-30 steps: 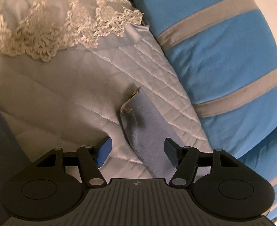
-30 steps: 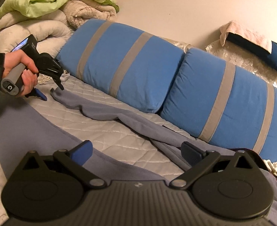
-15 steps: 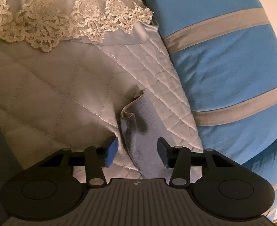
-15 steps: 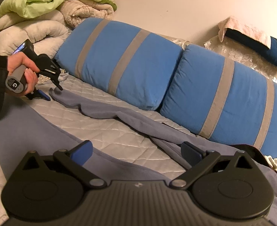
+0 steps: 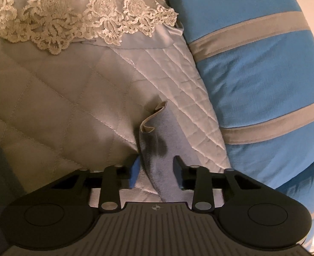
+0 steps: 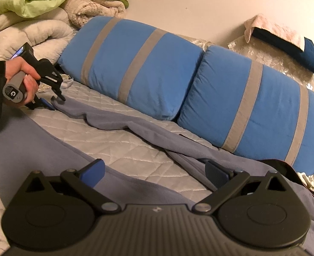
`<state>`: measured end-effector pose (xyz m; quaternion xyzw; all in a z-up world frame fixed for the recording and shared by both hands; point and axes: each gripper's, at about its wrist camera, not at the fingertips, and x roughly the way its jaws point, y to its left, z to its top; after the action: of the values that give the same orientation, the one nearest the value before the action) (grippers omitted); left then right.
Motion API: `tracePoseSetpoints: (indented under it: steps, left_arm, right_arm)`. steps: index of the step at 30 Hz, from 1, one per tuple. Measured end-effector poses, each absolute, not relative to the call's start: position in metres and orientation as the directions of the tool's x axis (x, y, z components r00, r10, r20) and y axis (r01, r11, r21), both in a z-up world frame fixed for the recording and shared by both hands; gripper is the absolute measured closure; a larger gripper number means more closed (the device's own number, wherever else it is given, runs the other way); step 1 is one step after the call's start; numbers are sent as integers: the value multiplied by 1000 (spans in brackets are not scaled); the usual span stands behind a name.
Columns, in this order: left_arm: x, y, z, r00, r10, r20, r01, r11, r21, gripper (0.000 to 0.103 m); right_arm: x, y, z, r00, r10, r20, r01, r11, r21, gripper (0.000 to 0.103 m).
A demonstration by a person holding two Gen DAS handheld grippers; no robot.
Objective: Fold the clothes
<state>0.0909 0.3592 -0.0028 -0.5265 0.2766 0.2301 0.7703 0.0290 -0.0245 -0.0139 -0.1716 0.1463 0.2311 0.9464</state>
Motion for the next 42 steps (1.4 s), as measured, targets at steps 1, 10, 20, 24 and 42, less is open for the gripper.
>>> tracePoseSetpoints:
  steps: [1,10,20,24,42]
  left_arm:
    - [91,359,-4,738,65,-672,-650,340,-680,85]
    - [86,367,-1,759,25,-651,-625,311,-716,100]
    - [87,362,24,786,19,-618,-586,345,-734,100]
    - [87,363,24,783,8,-622,-583,357,-730,100]
    - [95,367,10,767,-17,-641,-596,352,-722,100]
  right_arm:
    - [29,-25,-14,851,386,-356,-486,835,-256,0]
    - [40,-25,-20,863,348,-367,-464,832,-303,0]
    - [94,-20,-28,872,313,-376,-473,736,-483,12]
    - [132,-27,-31,860,268,-433,-466,757,-458,25]
    - [185,-37,-52,788,237,-569,-519,753,-405,59]
